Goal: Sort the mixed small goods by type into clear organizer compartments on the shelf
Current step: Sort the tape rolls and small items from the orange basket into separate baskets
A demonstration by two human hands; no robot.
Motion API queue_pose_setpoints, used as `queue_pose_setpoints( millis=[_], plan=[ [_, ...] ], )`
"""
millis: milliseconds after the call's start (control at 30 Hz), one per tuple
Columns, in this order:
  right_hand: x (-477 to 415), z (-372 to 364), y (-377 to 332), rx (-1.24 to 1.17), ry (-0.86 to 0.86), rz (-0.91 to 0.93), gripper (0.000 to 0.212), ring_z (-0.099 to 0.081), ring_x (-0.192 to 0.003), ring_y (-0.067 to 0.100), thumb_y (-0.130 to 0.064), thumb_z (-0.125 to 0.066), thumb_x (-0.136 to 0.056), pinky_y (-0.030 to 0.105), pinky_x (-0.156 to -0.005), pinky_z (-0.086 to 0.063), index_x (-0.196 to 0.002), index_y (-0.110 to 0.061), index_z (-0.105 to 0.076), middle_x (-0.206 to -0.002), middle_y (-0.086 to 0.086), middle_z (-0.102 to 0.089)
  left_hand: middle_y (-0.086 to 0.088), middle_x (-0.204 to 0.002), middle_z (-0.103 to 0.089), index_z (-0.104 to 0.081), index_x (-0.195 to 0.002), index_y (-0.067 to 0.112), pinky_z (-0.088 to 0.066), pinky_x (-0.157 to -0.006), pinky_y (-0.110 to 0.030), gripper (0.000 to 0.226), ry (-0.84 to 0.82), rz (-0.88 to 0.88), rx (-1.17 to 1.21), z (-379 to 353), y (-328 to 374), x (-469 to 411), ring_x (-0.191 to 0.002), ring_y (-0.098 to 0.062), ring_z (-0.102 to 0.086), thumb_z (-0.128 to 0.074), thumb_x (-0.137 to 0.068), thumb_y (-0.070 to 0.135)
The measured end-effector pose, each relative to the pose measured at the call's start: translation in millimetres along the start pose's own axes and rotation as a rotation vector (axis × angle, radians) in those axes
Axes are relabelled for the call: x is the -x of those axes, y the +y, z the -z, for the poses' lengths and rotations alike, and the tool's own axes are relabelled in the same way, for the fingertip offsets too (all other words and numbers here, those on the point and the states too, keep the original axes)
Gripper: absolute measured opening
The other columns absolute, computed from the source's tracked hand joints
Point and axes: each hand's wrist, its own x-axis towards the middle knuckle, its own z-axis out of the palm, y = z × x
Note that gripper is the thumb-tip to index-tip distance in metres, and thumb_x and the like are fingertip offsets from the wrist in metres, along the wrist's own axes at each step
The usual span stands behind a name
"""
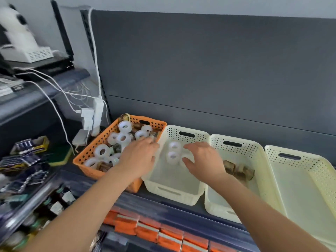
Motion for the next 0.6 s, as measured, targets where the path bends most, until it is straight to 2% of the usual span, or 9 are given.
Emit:
queue_pose_setpoints(
  millis=[133,233,300,400,467,533,600],
  plan=[
    [-23.4,-19.6,-58.0,-0.077,-0.038,0.118,0.036,-0.051,-0.114,0.02,-0.036,-0.058,-0.089,0.033,-0.091,-0.044,-0.122,-0.023,-0.06,-0.115,0.0,-0.063,0.005,-0.109,-0.057,-0.061,-0.113,0.026,-0.052,-0.075,-0.037,0.028,-0.097,0.104,-0.02,7.6,-61.9,24.6,-0.103,-0.018,-0.053,-0.052,-0.087,0.018],
    [-39.1,-37.5,-95.0,-0.107,-0.108,0.199,0.028,-0.052,-0.107,0.021,-0.032,-0.06,-0.087,0.033,-0.087,-0.046,-0.111,-0.019,-0.065,-0.106,0.001,-0.064,0.003,-0.099,-0.056,-0.061,-0.094,0.021,-0.051,-0.074,-0.039,0.016,-0.224,0.152,-0.064,6.9,-102.7,39.4,-0.096,-0.021,-0.055,-0.049,-0.086,0.013],
    [-49.9,-50.5,-116.0,-0.113,-0.152,0.229,0.028,-0.053,-0.106,0.021,-0.03,-0.061,-0.087,0.03,-0.086,-0.045,-0.11,-0.017,-0.066,-0.104,0.002,-0.064,0.002,-0.1,-0.055,-0.058,-0.089,0.018,-0.051,-0.074,-0.041,0.013,-0.295,0.193,-0.073,2.2,-129.3,46.6,-0.096,-0.021,-0.053,-0.048,-0.087,0.009],
    [-63.4,-69.3,-139.9,-0.089,-0.239,0.223,0.035,-0.048,-0.116,0.019,-0.031,-0.061,-0.087,0.033,-0.094,-0.045,-0.121,-0.021,-0.061,-0.116,0.001,-0.061,0.001,-0.113,-0.056,-0.062,-0.111,0.019,-0.051,-0.078,-0.041,0.03,-0.355,0.211,-0.044,-6.3,-159.2,52.1,-0.103,-0.022,-0.052,-0.047,-0.087,0.009],
    [-70.4,-80.3,-152.3,-0.081,-0.296,0.198,0.038,-0.047,-0.118,0.019,-0.031,-0.06,-0.088,0.035,-0.095,-0.046,-0.125,-0.025,-0.057,-0.119,0.001,-0.059,-0.001,-0.118,-0.057,-0.061,-0.117,0.018,-0.05,-0.083,-0.043,0.033,-0.358,0.189,-0.015,-12.2,-171.8,52.1,-0.106,-0.024,-0.053,-0.048,-0.088,0.012],
    [-76.1,-89.6,-162.5,-0.072,-0.339,0.186,0.039,-0.049,-0.115,0.02,-0.031,-0.059,-0.089,0.037,-0.093,-0.049,-0.127,-0.027,-0.055,-0.119,0.001,-0.059,-0.002,-0.112,-0.06,-0.063,-0.108,0.015,-0.048,-0.084,-0.042,0.026,-0.353,0.155,-0.009,-16.1,-177.5,49.5,-0.103,-0.026,-0.055,-0.047,-0.087,0.01],
    [-80.5,-97.4,-171.5,-0.049,-0.379,0.168,0.037,-0.052,-0.112,0.023,-0.033,-0.056,-0.091,0.04,-0.089,-0.051,-0.128,-0.026,-0.054,-0.118,0.002,-0.059,-0.001,-0.09,-0.057,-0.055,-0.08,0.016,-0.042,-0.075,-0.036,0.016,-0.348,0.115,-0.069,-19.2,-180.0,45.4,-0.09,-0.026,-0.056,-0.046,-0.086,0.005]
  ],
)
